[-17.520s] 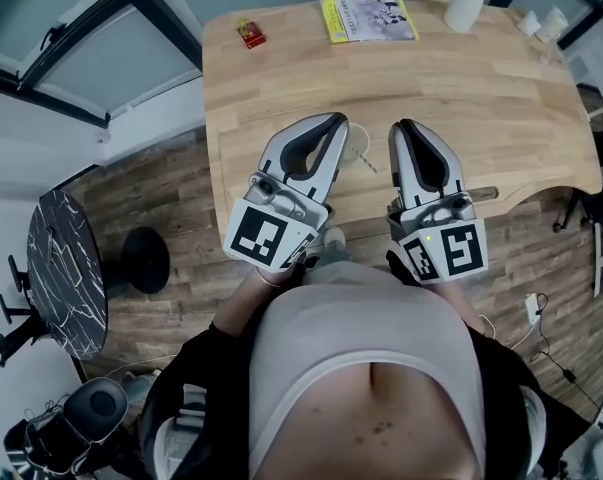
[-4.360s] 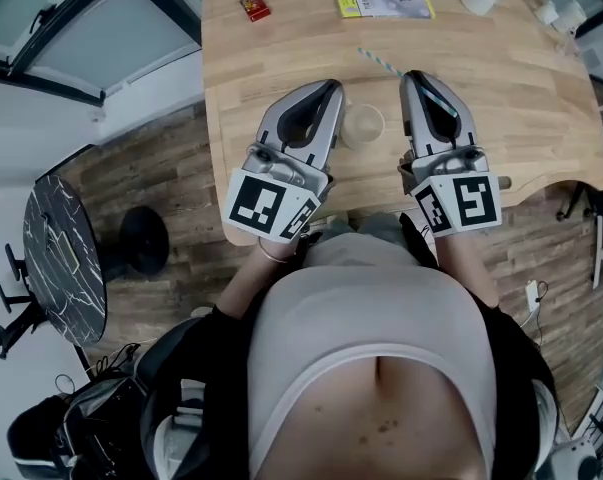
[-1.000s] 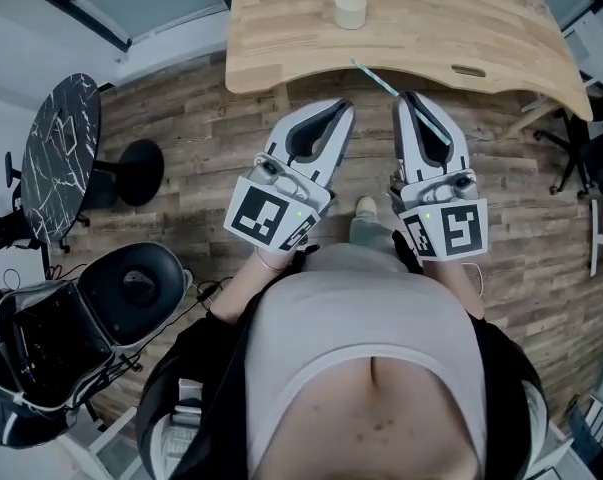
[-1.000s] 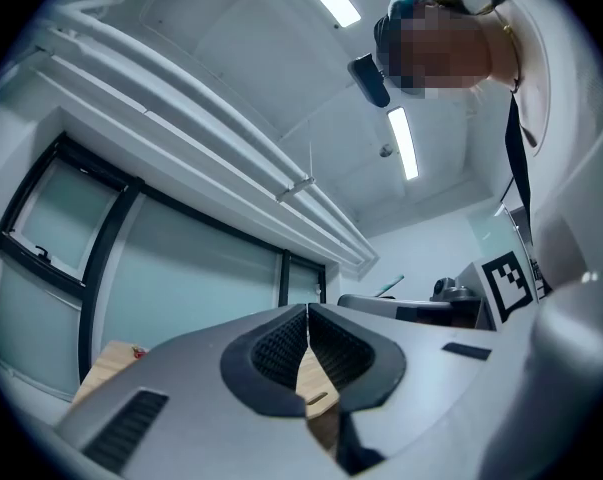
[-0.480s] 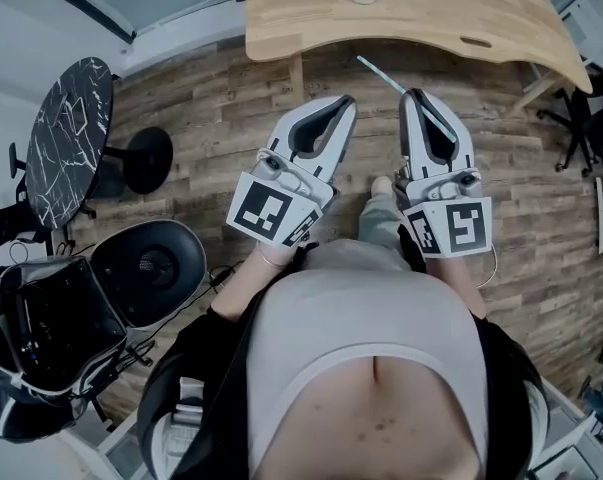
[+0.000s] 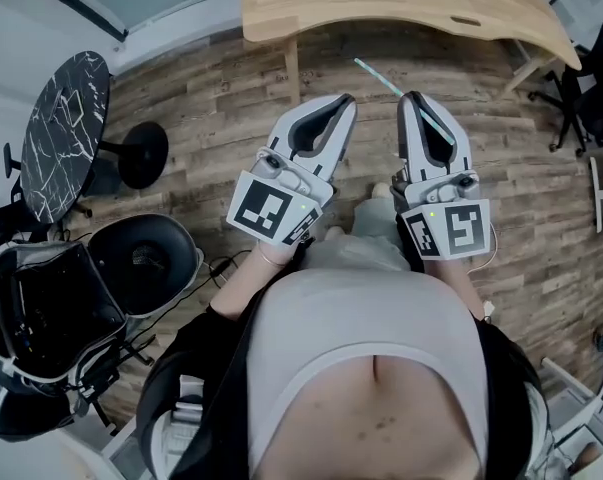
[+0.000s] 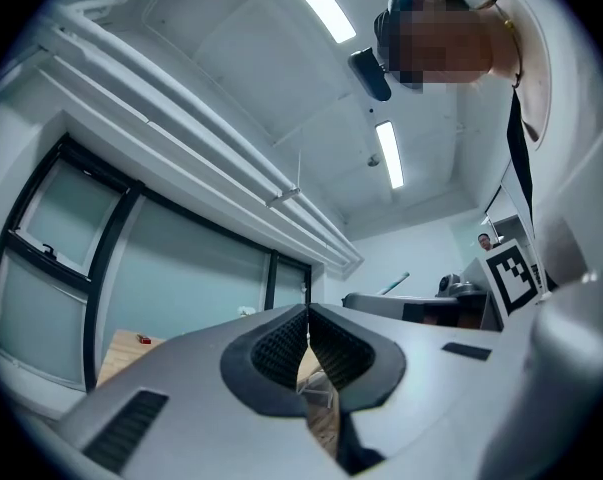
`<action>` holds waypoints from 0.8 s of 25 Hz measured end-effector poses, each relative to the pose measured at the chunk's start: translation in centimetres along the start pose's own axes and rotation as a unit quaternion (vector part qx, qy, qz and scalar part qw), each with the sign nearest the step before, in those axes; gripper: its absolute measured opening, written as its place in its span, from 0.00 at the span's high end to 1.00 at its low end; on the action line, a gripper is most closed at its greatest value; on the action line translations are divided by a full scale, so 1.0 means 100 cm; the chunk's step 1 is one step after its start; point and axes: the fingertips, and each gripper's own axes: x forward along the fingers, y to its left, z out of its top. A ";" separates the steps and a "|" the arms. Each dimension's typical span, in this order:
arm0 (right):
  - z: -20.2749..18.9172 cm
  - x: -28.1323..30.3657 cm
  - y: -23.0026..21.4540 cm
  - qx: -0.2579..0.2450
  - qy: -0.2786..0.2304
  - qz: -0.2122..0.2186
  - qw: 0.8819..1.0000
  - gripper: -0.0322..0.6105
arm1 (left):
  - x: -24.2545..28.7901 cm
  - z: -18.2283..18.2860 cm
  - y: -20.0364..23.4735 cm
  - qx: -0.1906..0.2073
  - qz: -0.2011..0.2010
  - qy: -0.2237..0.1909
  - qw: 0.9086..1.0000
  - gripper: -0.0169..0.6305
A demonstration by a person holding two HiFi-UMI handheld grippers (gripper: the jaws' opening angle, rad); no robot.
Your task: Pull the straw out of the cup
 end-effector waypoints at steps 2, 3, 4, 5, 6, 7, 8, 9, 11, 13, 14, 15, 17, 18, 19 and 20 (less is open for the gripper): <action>0.004 -0.007 0.000 -0.005 -0.004 0.004 1.000 0.88 | -0.002 0.004 -0.007 0.008 0.002 -0.003 1.000 0.96; 0.006 -0.009 0.000 -0.006 -0.007 0.005 1.000 0.88 | -0.003 0.005 -0.011 0.011 0.003 -0.004 1.000 0.96; 0.007 -0.011 -0.001 -0.005 -0.009 0.006 1.000 0.88 | -0.003 0.006 -0.014 0.013 0.004 -0.004 1.000 0.96; 0.009 -0.013 -0.002 -0.005 -0.011 0.008 1.000 0.88 | -0.004 0.008 -0.017 0.015 0.007 -0.004 1.000 0.96; 0.010 -0.015 -0.003 -0.005 -0.013 0.011 1.000 0.88 | -0.004 0.009 -0.019 0.018 0.011 -0.006 1.000 0.96; 0.012 -0.017 -0.003 -0.006 -0.014 0.015 1.000 0.88 | -0.004 0.010 -0.022 0.019 0.014 -0.008 1.000 0.96; 0.014 -0.019 -0.004 -0.008 -0.014 0.019 1.000 0.88 | -0.003 0.011 -0.026 0.019 0.017 -0.008 1.000 0.96; 0.016 -0.022 -0.006 -0.009 -0.012 0.023 1.000 0.88 | -0.002 0.011 -0.029 0.019 0.021 -0.008 1.000 0.96; 0.019 -0.029 -0.010 -0.013 -0.007 0.029 0.999 0.88 | 0.002 0.011 -0.037 0.015 0.029 -0.009 0.999 0.96; 0.024 -0.038 -0.015 -0.017 -0.004 0.034 0.999 0.88 | 0.006 0.010 -0.047 0.010 0.031 -0.010 0.999 0.96; 0.026 -0.042 -0.018 -0.017 -0.003 0.037 0.999 0.88 | 0.008 0.010 -0.053 0.010 0.033 -0.011 0.999 0.96; 0.029 -0.045 -0.020 -0.016 -0.002 0.041 0.999 0.88 | 0.010 0.008 -0.058 0.010 0.033 -0.011 0.999 0.96; 0.031 -0.052 -0.027 -0.015 0.000 0.042 0.999 0.88 | 0.014 0.004 -0.067 0.008 0.033 -0.008 0.999 0.96; 0.032 -0.056 -0.030 -0.015 0.001 0.040 0.999 0.88 | 0.014 0.003 -0.071 0.008 0.035 -0.007 0.999 0.96; 0.033 -0.060 -0.032 -0.015 0.001 0.038 0.999 0.88 | 0.015 0.002 -0.074 0.006 0.036 -0.006 0.999 0.96; 0.033 -0.064 -0.034 -0.015 0.001 0.037 0.999 0.88 | 0.015 0.001 -0.077 0.005 0.036 -0.005 0.999 0.96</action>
